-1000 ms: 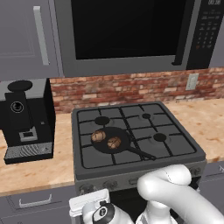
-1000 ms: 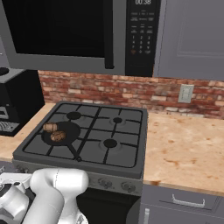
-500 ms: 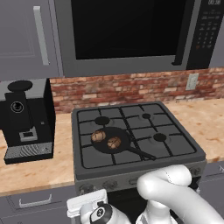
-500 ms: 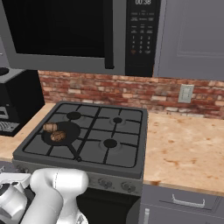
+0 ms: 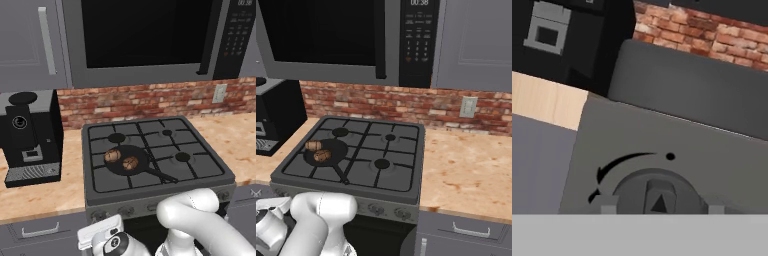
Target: Put the potato and potato in the pan. Then turn on the front left burner and set the heat to medium.
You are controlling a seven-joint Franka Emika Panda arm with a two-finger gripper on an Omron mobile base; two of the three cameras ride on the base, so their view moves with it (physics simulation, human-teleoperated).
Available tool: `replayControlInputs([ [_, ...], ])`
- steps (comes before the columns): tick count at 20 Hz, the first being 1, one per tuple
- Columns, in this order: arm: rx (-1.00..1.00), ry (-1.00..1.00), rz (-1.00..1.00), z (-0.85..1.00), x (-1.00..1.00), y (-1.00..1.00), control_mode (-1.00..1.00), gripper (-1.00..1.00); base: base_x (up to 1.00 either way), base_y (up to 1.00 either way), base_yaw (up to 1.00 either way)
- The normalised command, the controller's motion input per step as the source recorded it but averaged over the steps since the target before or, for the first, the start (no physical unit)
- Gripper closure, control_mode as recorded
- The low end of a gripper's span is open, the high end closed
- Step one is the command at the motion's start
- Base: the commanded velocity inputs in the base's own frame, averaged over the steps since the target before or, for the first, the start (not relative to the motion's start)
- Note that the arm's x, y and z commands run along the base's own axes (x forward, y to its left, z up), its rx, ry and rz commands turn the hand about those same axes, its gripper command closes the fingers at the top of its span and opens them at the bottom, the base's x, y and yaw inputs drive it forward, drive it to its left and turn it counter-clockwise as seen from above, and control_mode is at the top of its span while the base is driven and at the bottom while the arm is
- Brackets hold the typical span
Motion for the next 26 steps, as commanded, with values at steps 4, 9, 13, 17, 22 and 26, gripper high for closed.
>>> replayControlInputs([
  [4, -0.11, 0.00, 0.00, 0.00, 0.00, -0.20, -1.00, 1.00, 0.00, 0.00, 0.00],
  [9, -0.11, 0.00, 0.00, 0.00, 0.00, -0.18, -1.00, 1.00, 0.00, 0.00, 0.00],
  [13, -0.12, 0.00, 0.00, 0.00, 0.00, -0.13, -1.00, 1.00, 0.00, 0.00, 0.00],
  [17, -0.13, 0.00, 0.00, 0.00, 0.00, -0.07, -1.00, 1.00, 0.00, 0.00, 0.00],
  [22, -0.15, 0.00, 0.00, 0.00, 0.00, -0.07, -1.00, 1.00, 0.00, 0.00, 0.00],
  [26, -0.17, 0.01, 0.00, 0.00, 0.00, -0.08, -1.00, 1.00, 0.00, 0.00, 0.00],
])
